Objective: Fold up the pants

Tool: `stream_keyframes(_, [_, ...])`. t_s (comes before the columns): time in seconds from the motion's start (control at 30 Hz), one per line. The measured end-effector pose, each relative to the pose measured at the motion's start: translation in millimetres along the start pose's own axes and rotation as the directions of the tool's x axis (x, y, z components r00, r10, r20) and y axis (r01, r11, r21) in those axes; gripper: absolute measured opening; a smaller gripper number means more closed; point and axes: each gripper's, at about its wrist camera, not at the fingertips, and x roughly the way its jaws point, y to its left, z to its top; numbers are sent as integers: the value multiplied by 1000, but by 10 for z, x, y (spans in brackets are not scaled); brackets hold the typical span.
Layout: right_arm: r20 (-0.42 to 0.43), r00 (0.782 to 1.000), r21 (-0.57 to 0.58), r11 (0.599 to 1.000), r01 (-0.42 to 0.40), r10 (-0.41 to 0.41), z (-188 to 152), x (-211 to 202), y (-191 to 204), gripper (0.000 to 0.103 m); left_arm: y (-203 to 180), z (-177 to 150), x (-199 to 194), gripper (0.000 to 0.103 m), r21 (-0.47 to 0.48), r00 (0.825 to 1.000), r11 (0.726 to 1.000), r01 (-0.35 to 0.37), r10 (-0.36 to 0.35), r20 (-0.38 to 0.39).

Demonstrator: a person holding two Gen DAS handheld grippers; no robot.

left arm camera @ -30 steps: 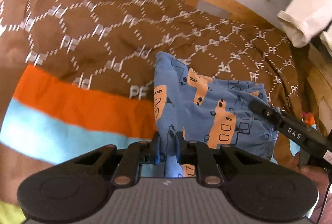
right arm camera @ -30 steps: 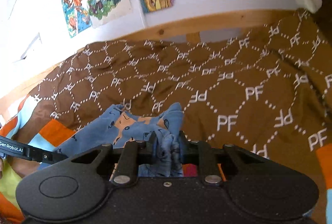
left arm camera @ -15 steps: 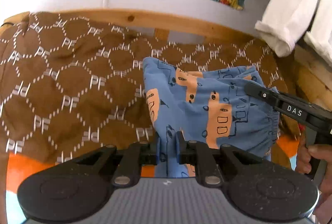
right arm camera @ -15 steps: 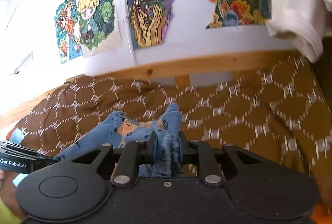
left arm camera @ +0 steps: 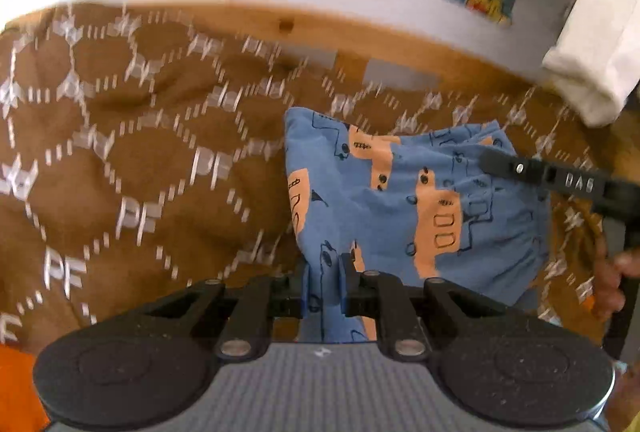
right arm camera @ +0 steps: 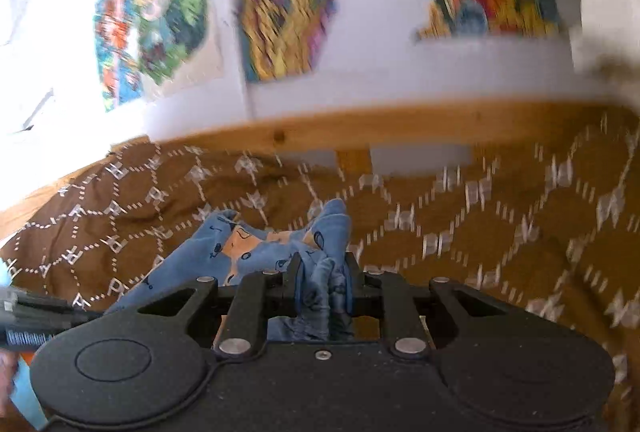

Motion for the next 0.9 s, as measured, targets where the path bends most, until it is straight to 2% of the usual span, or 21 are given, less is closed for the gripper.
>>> stream_keyframes(0.1, [-62,998,-13,999,32,-33,-123,192,-15,20,170,-134,152,16,-67,999,998,-8,5,-44])
stream_keyframes(0.2, [-88,995,3,999,48,-48,-185,290,-102,21,272,-173,185,17,-108,999,994,10,-16,-52])
stream_keyframes(0.27, [-91,995,14,999,43,-42,-185,314,-138,23,272,-168,176,17,-100,999,995,9,-14,-52])
stream_keyframes(0.4, [-89,994,-51,997,55,-59,-196,342,-96,25,212,-178,173,19,-63,999,998,-13,9,-53])
stream_keyframes(0.5, [-68,995,-68,995,72,-77,-209,282,-77,38,203,-165,165,24,-74,998,997,-23,18,-64])
stream_keyframes(0.57, [-53,994,-73,993,91,-95,-213,231,-68,52,204,-158,142,25,-83,998,996,-27,21,-67])
stream_keyframes(0.63, [-42,994,-72,992,102,-105,-217,180,-68,61,207,-157,110,29,-86,997,996,-37,32,-67])
stream_keyframes(0.7, [-24,994,-75,991,108,-110,-228,100,-48,65,192,-151,61,31,-88,997,995,-48,43,-62])
stream_keyframes(0.77, [2,993,-91,989,117,-117,-233,17,-3,73,149,-141,-20,44,-78,997,995,-58,55,-45])
stream_keyframes(0.8, [18,993,-100,988,121,-120,-233,-34,27,77,120,-133,-67,64,-73,997,995,-67,65,-30])
stream_keyframes(0.83, [34,992,-109,986,126,-123,-225,-88,64,80,86,-127,-129,77,-70,997,994,-79,79,-4])
stream_keyframes(0.9, [65,989,-122,983,138,-131,-216,-193,121,85,13,-107,-254,81,-63,995,994,-85,88,46])
